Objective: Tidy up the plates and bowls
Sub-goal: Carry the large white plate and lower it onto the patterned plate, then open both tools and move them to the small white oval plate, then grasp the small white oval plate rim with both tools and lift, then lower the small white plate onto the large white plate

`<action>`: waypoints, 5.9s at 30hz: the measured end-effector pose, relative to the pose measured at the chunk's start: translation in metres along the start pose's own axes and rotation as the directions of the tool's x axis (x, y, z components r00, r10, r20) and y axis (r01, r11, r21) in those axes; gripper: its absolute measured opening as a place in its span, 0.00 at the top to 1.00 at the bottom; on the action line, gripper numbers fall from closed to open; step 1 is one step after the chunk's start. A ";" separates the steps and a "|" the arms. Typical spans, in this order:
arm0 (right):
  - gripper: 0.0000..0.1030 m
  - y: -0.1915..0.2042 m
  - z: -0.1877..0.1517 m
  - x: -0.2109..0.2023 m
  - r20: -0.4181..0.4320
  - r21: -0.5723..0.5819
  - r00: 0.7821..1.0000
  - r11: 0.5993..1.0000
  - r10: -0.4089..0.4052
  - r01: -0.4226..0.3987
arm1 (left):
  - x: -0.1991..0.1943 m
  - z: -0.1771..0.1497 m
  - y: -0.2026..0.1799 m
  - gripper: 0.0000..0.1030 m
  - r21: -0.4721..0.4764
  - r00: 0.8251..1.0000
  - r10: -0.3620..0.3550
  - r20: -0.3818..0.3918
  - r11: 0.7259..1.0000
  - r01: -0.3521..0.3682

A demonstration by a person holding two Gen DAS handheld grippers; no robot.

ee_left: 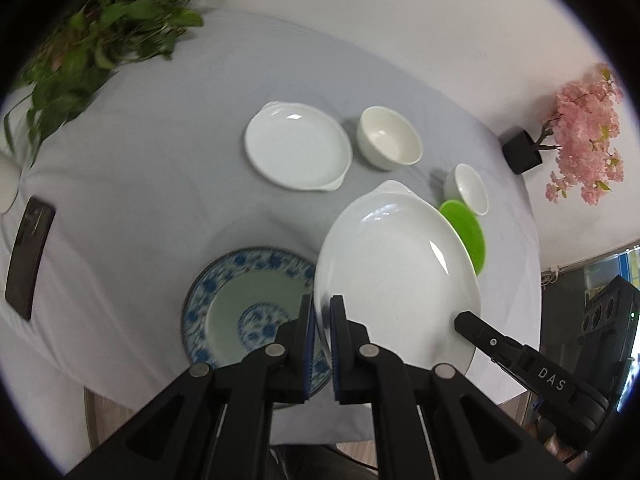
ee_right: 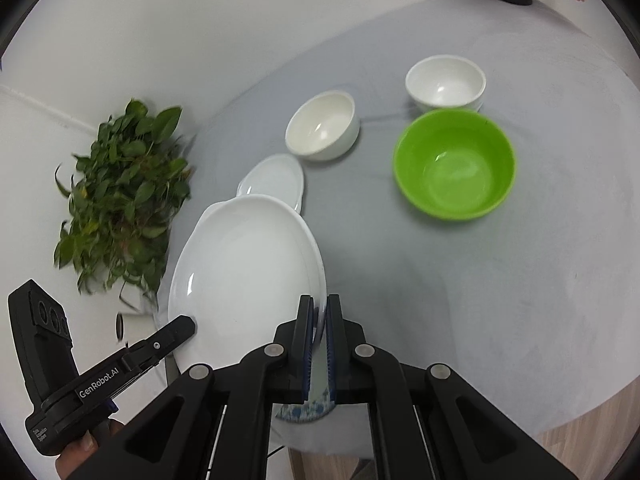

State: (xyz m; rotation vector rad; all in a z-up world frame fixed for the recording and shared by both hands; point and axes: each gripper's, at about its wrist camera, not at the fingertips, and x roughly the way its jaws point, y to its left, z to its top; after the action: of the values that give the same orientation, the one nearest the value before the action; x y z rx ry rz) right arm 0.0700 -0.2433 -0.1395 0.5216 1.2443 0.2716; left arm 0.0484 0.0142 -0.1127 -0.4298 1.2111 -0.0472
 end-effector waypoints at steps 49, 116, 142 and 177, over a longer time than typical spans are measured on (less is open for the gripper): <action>0.00 0.097 -0.028 0.028 0.200 -0.218 0.937 0.919 -0.287 0.328 | -0.070 0.035 0.081 0.14 0.231 0.939 0.091 0.331 0.957 -0.174; 0.97 0.065 0.179 0.220 -0.021 -0.083 0.999 0.996 -0.026 0.025 | 0.089 0.185 0.065 0.95 0.071 0.994 -0.047 -0.094 0.996 0.054; 0.97 0.098 -0.010 -0.046 0.133 0.006 0.988 0.997 -0.081 0.081 | -0.066 0.054 -0.003 0.95 0.240 0.989 -0.113 -0.092 0.962 0.133; 0.96 -0.006 -0.068 0.134 -0.032 0.141 0.991 0.981 -0.129 0.132 | 0.075 0.002 0.061 0.95 0.141 0.973 -0.057 -0.224 0.986 0.090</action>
State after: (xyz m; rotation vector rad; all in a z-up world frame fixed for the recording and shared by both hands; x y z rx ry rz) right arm 0.0462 -0.1703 -0.2684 0.5584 1.3200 0.0780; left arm 0.0653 0.0511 -0.2005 -0.3428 1.3976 -0.2546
